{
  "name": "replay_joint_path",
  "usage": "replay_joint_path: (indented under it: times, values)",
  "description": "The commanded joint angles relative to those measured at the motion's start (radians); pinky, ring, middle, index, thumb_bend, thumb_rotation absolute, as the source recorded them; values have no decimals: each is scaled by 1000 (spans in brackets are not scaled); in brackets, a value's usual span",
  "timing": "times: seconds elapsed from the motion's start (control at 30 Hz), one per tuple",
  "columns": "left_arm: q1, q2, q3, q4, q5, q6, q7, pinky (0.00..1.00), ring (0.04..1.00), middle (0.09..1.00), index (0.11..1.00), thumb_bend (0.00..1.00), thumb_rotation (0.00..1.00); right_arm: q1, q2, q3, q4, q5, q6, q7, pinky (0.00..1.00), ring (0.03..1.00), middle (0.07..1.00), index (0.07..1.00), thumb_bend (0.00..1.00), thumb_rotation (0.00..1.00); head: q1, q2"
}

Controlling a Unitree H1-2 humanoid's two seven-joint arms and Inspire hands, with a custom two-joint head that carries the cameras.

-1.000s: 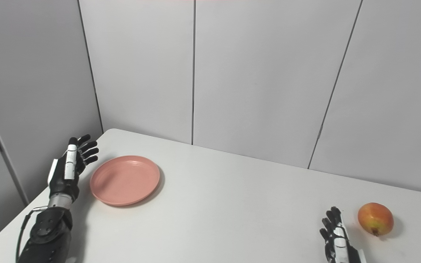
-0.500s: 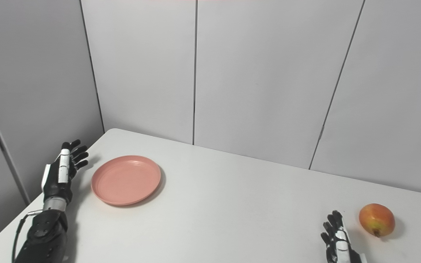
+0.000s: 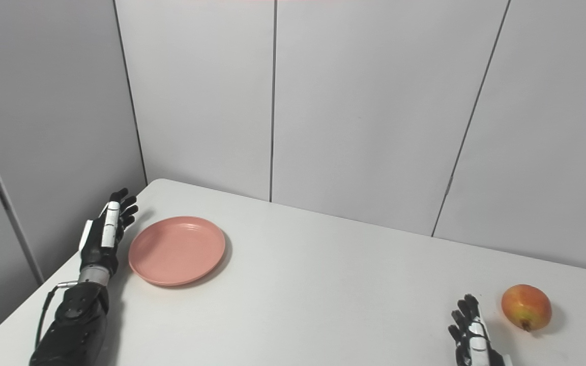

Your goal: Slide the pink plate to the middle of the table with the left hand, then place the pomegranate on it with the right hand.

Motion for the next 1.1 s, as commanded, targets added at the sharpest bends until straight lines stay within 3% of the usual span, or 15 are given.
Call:
replay_joint_path:
  times: [0.0, 0.2, 0.37, 0.67, 1.07]
  values:
    - [-23, -5, -9, -26, -5, -4, -11, 939, 902, 906, 907, 621, 1000, -9, -3, -6, -17, 4, 2, 1, 1000, 1000, 1000, 1000, 308, 1000, 0, 2]
    - [-23, -9, -33, -19, 7, -21, -31, 945, 915, 919, 920, 620, 1000, -10, -2, -4, -20, -4, 2, -5, 1000, 1000, 1000, 1000, 298, 1000, 1, 3]
    - [-16, -5, -42, -30, 2, 11, -45, 958, 912, 902, 899, 624, 1000, -10, -3, -5, -21, -4, 0, -5, 1000, 1000, 1000, 1000, 295, 1000, 1, 6]
    - [-13, -5, -49, -50, -17, 59, -78, 873, 881, 885, 885, 615, 1000, -10, -5, -5, -21, 4, -1, 0, 1000, 1000, 1000, 1000, 293, 1000, 0, 7]
    - [-8, -26, -62, -68, -32, 70, -133, 866, 880, 886, 890, 626, 1000, -10, -3, -5, -23, 2, -2, -2, 1000, 1000, 1000, 1000, 301, 1000, -5, 10]
